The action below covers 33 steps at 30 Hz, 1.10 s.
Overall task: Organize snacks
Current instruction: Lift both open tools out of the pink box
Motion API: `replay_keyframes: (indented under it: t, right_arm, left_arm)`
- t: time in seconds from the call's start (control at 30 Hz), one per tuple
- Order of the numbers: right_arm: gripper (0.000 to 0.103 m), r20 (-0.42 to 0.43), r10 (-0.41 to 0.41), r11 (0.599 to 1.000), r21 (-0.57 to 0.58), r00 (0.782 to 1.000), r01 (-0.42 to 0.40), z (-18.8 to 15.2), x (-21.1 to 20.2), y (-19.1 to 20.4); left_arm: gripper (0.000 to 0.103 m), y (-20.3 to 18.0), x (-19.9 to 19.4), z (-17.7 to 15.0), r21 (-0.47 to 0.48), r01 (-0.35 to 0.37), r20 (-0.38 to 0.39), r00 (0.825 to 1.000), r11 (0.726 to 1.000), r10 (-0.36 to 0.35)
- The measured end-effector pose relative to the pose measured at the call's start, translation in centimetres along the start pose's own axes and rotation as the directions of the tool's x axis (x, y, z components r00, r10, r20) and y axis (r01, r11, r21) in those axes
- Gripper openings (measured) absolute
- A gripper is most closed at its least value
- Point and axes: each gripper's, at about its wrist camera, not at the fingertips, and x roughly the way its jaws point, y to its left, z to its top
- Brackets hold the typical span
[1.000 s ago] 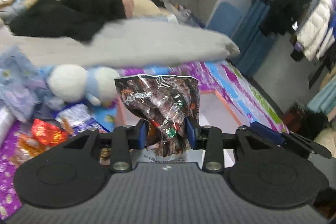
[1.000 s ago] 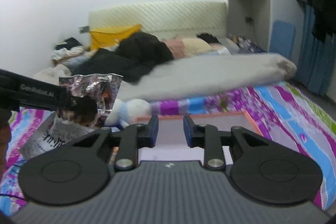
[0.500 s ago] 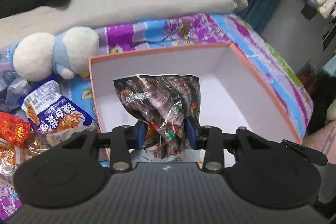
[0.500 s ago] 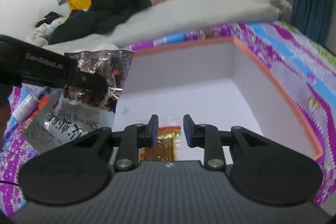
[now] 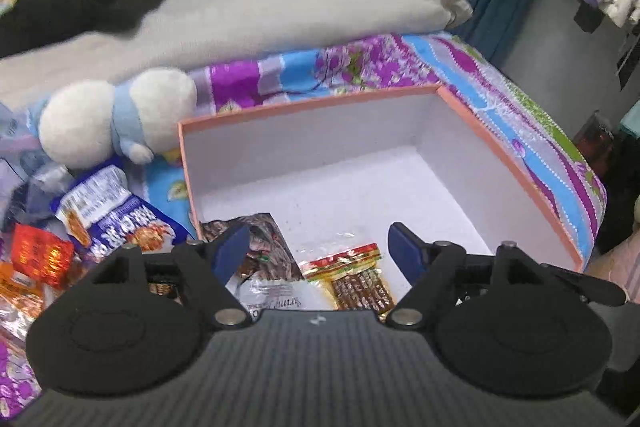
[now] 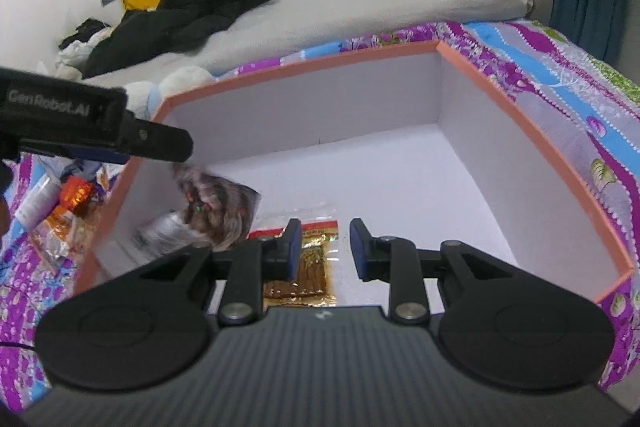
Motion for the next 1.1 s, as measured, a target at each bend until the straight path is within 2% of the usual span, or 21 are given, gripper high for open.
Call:
replay_keyframes:
  t: [0.23, 0.5, 0.8, 0.9, 1.1]
  right_arm:
    - [0.030, 0.077, 0.024, 1.000, -0.008, 0.997, -0.024, 0.7, -4.5, 2.0]
    - [0.030, 0.187, 0.049, 0.998, -0.047, 0.981, -0.041, 1.4, -10.7, 5.4]
    - [0.030, 0.276, 0.106, 0.992, -0.092, 0.955, -0.083, 0.6, -15.7, 10.1]
    - [0.030, 0.290, 0.127, 0.989, -0.107, 0.949, -0.100, -0.1, -16.8, 11.9]
    - [0.030, 0.291, 0.149, 0.986, -0.117, 0.945, -0.119, -2.3, -17.5, 15.0]
  left_arm:
    - [0.080, -0.4, -7.0, -0.8, 0.026, -0.009, 0.094, 0.996, 1.000, 0.007]
    - [0.080, 0.8, -15.5, -3.0, 0.027, -0.018, 0.212, 0.977, 0.999, 0.012]
    - [0.080, 4.5, -23.2, -6.8, 0.003, -0.029, 0.291, 0.956, 1.000, 0.027]
    - [0.080, 6.1, -25.1, -8.3, -0.017, -0.051, 0.317, 0.947, 0.999, 0.054]
    - [0.080, 9.4, -27.5, -11.7, -0.074, -0.043, 0.337, 0.939, 0.996, 0.065]
